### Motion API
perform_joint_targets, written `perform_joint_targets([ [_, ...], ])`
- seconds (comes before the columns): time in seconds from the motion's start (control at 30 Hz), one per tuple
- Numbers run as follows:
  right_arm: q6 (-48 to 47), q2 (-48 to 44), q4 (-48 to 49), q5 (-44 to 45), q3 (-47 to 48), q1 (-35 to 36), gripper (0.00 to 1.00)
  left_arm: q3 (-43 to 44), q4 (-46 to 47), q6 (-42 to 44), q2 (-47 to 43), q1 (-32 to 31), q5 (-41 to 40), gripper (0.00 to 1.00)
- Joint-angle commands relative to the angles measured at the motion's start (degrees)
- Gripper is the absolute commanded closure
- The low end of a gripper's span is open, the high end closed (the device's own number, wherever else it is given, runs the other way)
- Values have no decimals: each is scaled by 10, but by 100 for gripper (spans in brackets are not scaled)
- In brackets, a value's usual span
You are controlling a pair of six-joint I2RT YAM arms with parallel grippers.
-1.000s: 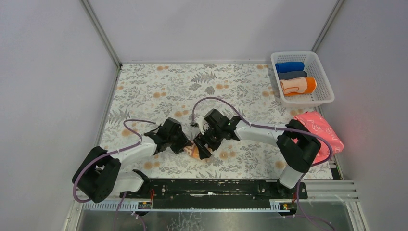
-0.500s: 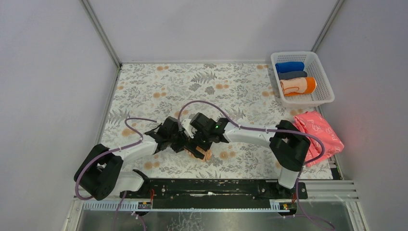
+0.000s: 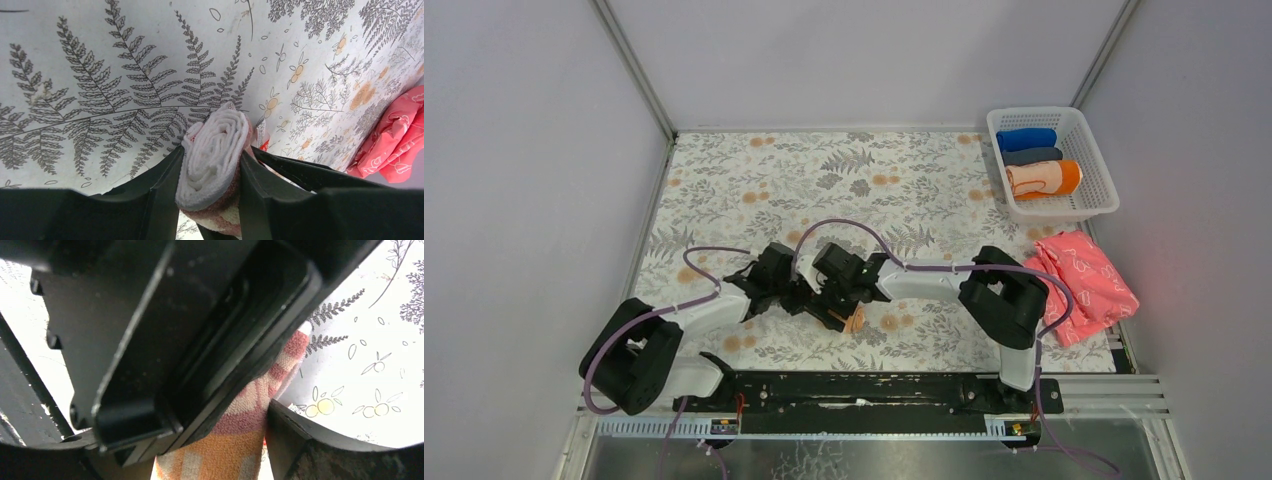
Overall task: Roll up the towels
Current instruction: Pick up the towel at the center of the board, then place the towel in the bin.
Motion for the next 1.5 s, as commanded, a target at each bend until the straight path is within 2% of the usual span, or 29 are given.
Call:
perform_joint_targets([
  [0.0,25,35,-17,52,-30,4,25,-22,15,19,25,-22,-41,62],
  [0.1,27,23,-10,63,-55,4,27,-23,14,17,26,-21,-43,62],
  [0.3,18,28,-19,93,-70,8,39,-27,18,12,29,-21,-43,61],
  [0.37,15,34,-27,103,-69,12,46,-27,19,12,28,-21,-43,60],
  [0.5,14,29,-42,104,-73,16,65,-20,18,9,20,-21,-44,55],
  [0.57,19,15,-46,100,-78,16,74,-5,4,11,12,-20,-52,49],
  [0.63,26,-3,-55,107,-78,15,79,16,-14,17,0,-15,-58,41],
  [0.7,36,-22,-68,121,-74,12,81,42,-41,27,-14,1,-68,33],
  [0.8,57,-55,-84,135,-70,-5,83,80,-82,50,-35,40,-72,25],
  [0.97,77,-123,-103,128,-71,-60,89,151,-164,102,-59,118,-83,15],
  [1.17,108,-193,-166,141,-38,-159,93,225,-245,177,-91,231,-69,13],
  [1.3,155,-213,-225,201,18,-246,97,291,-293,243,-118,255,-119,12],
  [1.47,212,-200,-274,206,90,-380,96,328,-304,302,-138,256,-177,10],
])
